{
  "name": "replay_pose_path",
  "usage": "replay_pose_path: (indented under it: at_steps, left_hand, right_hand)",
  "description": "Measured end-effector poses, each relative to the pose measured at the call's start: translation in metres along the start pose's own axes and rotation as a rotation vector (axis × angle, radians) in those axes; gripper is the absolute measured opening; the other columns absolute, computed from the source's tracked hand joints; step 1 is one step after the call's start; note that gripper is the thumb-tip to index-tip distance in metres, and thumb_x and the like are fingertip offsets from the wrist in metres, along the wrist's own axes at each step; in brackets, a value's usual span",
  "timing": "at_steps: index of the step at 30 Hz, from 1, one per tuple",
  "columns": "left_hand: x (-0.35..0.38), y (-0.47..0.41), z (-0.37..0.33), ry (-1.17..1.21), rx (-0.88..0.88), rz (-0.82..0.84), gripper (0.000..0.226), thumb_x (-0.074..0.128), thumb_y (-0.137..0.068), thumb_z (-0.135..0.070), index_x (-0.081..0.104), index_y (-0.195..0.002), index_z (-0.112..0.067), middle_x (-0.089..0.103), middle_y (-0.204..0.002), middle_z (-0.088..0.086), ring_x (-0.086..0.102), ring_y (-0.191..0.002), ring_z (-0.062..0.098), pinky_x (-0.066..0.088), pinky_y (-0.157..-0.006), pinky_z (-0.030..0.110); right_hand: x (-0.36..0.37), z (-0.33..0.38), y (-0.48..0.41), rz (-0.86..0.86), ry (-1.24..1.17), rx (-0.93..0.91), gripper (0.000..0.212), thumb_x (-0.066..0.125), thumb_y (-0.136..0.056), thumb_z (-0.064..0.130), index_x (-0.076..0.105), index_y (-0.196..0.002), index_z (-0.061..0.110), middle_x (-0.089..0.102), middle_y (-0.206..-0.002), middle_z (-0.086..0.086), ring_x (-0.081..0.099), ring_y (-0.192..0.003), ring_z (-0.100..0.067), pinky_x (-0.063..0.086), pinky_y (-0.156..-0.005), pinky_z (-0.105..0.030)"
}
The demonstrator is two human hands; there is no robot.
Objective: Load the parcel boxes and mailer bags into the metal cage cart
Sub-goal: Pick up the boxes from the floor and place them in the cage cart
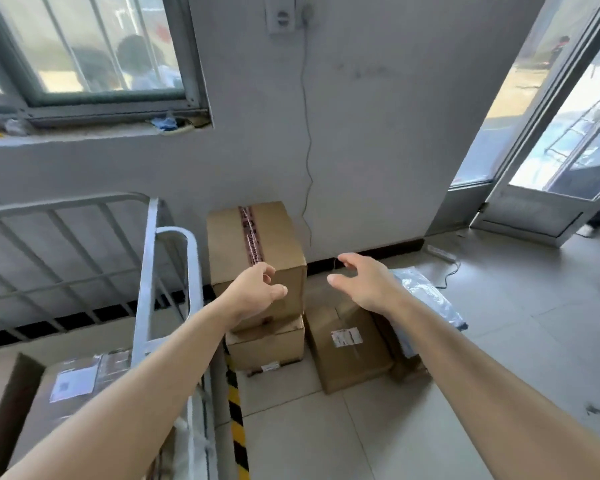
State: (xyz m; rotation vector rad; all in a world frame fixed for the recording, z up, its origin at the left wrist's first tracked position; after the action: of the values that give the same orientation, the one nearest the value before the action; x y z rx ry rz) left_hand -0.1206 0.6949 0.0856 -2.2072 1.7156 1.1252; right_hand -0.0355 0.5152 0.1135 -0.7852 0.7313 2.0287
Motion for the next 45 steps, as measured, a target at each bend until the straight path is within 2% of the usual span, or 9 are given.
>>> replay_pose_path:
  at_steps: [12,17,21,25,27,29,36,41,45]
  left_hand:
    - [0.025,-0.036,0.005,0.418,-0.380,-0.281,0.051,0.060,-0.093,-0.026,0.043,-0.137,-0.008,0.053,-0.128,0.008,0.051,-0.105,0.017,0.039,-0.086,0.027]
    - [0.030,-0.087,0.028,0.655,-0.567,-0.307,0.018,0.060,-0.090,-0.026,0.049,-0.082,-0.014,0.049,-0.081,0.005,0.050,-0.075,0.020,0.039,-0.069,0.029]
    - [0.023,-0.138,0.048,0.908,-0.726,-0.395,0.020,0.061,-0.091,-0.025,0.049,-0.095,-0.010,0.042,-0.071,0.000,0.042,-0.063,0.015,0.039,-0.069,0.030]
    - [0.020,-0.173,0.054,1.130,-0.861,-0.422,0.038,0.058,-0.094,-0.024,0.051,-0.127,-0.009,0.052,-0.105,0.010,0.051,-0.097,0.026,0.046,-0.086,0.035]
    - [0.023,-0.184,0.055,1.250,-0.941,-0.415,0.049,0.058,-0.094,-0.023,0.042,-0.139,-0.009,0.041,-0.141,0.016,0.042,-0.128,0.034,0.039,-0.107,0.043]
    - [0.023,-0.199,0.055,1.342,-1.008,-0.421,0.055,0.060,-0.094,-0.025,0.038,-0.142,-0.011,0.031,-0.151,0.016,0.034,-0.136,0.038,0.035,-0.110,0.051]
    - [0.026,-0.249,0.075,1.503,-1.083,-0.445,0.043,0.063,-0.091,-0.027,0.051,-0.130,-0.014,0.045,-0.140,0.016,0.039,-0.131,0.038,0.036,-0.106,0.058]
    - [0.036,-0.263,0.097,1.521,-1.126,-0.487,0.043,0.066,-0.088,-0.030,0.054,-0.125,-0.014,0.050,-0.133,0.016,0.044,-0.126,0.036,0.038,-0.101,0.058]
    - [0.048,-0.266,0.113,1.583,-1.145,-0.511,0.031,0.066,-0.088,-0.029,0.055,-0.111,-0.011,0.051,-0.131,0.016,0.045,-0.126,0.035,0.035,-0.104,0.056]
  right_hand:
    - [0.002,0.015,-0.131,0.278,0.204,-0.274,0.062,0.056,-0.095,0.034,0.034,-0.148,0.011,0.038,-0.152,-0.006,0.037,-0.139,-0.023,0.029,-0.111,-0.032]
    - [0.024,0.040,-0.205,0.339,0.302,-0.328,0.063,0.056,-0.095,0.034,0.033,-0.148,0.010,0.037,-0.152,-0.008,0.037,-0.138,-0.024,0.030,-0.110,-0.032]
    - [0.046,0.062,-0.268,0.386,0.389,-0.370,0.062,0.054,-0.096,0.034,0.032,-0.149,0.009,0.035,-0.153,-0.008,0.034,-0.140,-0.024,0.029,-0.111,-0.032]
    - [0.064,0.081,-0.322,0.416,0.441,-0.405,0.053,0.053,-0.096,0.030,0.041,-0.142,0.006,0.043,-0.147,-0.011,0.040,-0.135,-0.026,0.033,-0.105,-0.031]
    - [0.075,0.083,-0.348,0.432,0.445,-0.390,0.050,0.055,-0.095,0.032,0.046,-0.138,0.007,0.047,-0.143,-0.012,0.045,-0.130,-0.028,0.036,-0.102,-0.033]
    - [0.088,0.085,-0.378,0.451,0.471,-0.384,0.051,0.057,-0.094,0.036,0.048,-0.134,0.006,0.049,-0.140,-0.014,0.048,-0.126,-0.030,0.039,-0.100,-0.035]
    - [0.155,0.084,-0.474,0.462,0.544,-0.387,0.047,0.061,-0.084,0.049,0.059,-0.112,0.012,0.056,-0.126,-0.016,0.052,-0.116,-0.035,0.046,-0.097,-0.041]
    - [0.187,0.072,-0.513,0.457,0.581,-0.350,0.083,0.058,-0.082,0.062,0.038,-0.143,0.009,0.033,-0.149,-0.018,0.028,-0.140,-0.035,0.028,-0.113,-0.045]
    - [0.198,0.059,-0.540,0.484,0.568,-0.323,0.096,0.058,-0.075,0.072,0.032,-0.146,0.011,0.035,-0.150,-0.018,0.032,-0.138,-0.035,0.025,-0.114,-0.046]
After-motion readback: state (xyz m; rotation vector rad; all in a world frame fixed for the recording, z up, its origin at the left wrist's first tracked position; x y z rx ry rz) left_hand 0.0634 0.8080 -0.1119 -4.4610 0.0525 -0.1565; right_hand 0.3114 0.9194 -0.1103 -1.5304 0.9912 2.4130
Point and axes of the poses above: each hand's wrist, its own y-axis away from the middle knuckle, its own x-axis out of the palm, z = x × y, the point moved 4 cm from there along -y, towards the middle knuckle
